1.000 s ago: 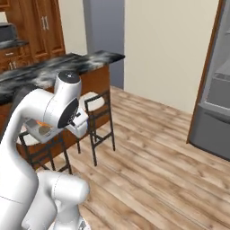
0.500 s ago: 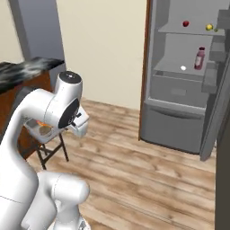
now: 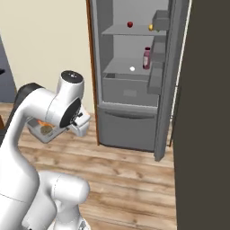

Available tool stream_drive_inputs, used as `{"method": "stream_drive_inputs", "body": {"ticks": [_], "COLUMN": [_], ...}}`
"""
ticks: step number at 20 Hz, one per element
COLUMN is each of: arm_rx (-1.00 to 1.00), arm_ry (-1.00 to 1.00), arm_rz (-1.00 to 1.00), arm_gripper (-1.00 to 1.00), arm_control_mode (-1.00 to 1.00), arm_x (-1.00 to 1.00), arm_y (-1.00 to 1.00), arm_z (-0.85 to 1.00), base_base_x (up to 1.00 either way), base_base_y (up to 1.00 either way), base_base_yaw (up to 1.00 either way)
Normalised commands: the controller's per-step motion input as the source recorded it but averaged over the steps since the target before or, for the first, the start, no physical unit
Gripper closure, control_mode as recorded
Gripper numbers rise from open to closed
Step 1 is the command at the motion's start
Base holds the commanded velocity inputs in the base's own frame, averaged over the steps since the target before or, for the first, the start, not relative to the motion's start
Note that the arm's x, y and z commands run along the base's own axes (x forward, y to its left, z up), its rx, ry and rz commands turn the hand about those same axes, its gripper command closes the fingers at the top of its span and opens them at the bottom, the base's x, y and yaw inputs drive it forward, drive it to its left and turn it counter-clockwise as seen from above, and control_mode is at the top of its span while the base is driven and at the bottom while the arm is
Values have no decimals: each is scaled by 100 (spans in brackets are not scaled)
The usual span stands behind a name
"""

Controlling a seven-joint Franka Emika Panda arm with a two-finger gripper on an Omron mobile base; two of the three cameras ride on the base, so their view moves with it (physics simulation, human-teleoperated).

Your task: Place the tupperware on the second highest shelf of the fridge. Make space for the tupperware among the existing items by rearranging them on the shelves if needed. Close the fridge door when finished.

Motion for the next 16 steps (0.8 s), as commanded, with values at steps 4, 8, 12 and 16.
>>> {"method": "stream_drive_inputs", "body": {"ticks": [4,8,12,16], "arm_rx": [0,0,0,0], "arm_ry": [0,0,0,0], "arm_rz": [0,0,0,0], "arm_gripper": [100,100,100,100], "arm_control_mode": [100,100,100,100], "arm_x": [0,0,0,0], "arm_y": [0,0,0,0], "arm_z": [0,0,0,0], "base_base_x": [48,30,24,41], "base_base_y": [-22,3,21,25], "base_base_yaw": [-31,-29,-30,-26]}}
